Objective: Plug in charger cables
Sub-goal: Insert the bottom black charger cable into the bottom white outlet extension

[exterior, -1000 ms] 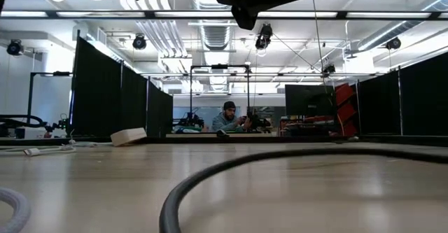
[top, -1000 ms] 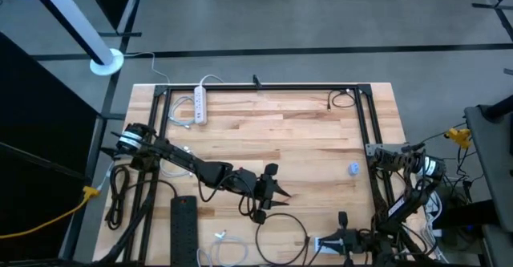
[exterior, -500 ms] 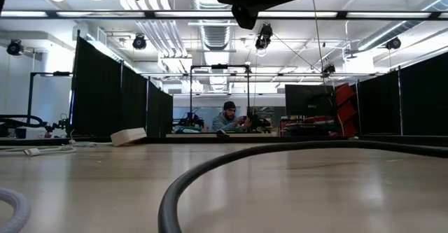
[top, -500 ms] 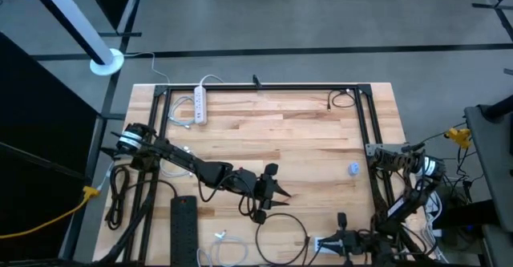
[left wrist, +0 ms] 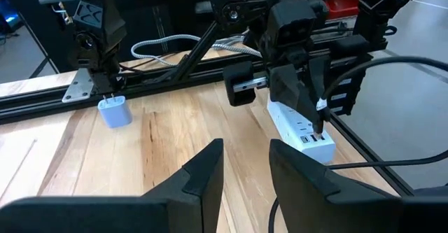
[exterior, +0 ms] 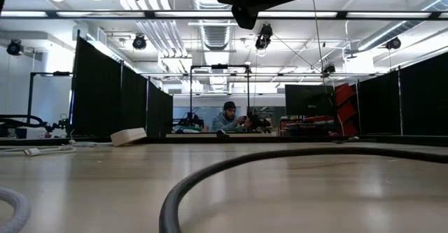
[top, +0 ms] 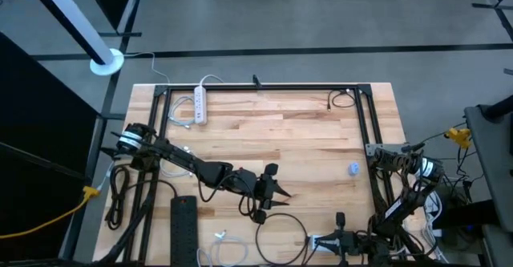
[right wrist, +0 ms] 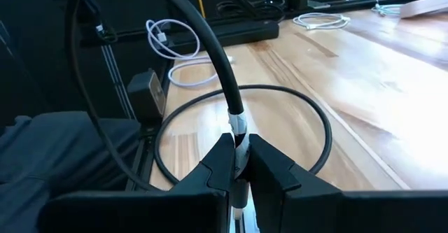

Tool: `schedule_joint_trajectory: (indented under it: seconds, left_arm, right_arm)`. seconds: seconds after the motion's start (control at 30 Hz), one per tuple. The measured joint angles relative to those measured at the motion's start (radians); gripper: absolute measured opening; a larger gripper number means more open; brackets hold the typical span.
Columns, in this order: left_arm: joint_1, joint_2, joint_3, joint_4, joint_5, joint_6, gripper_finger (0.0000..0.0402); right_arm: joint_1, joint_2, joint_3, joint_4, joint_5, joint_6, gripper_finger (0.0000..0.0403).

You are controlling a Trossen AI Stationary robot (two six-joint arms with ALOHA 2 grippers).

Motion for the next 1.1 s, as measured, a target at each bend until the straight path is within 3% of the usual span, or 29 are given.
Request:
schedule_joint_trajectory:
  seconds: [1.1]
  left_arm:
    - [0.0,0.0,0.0,0.002,0.0,0.001,0.0105]
  right_arm:
    - [0.016,0.014,0.004,-0.048,0.012,-0.009,0.0017]
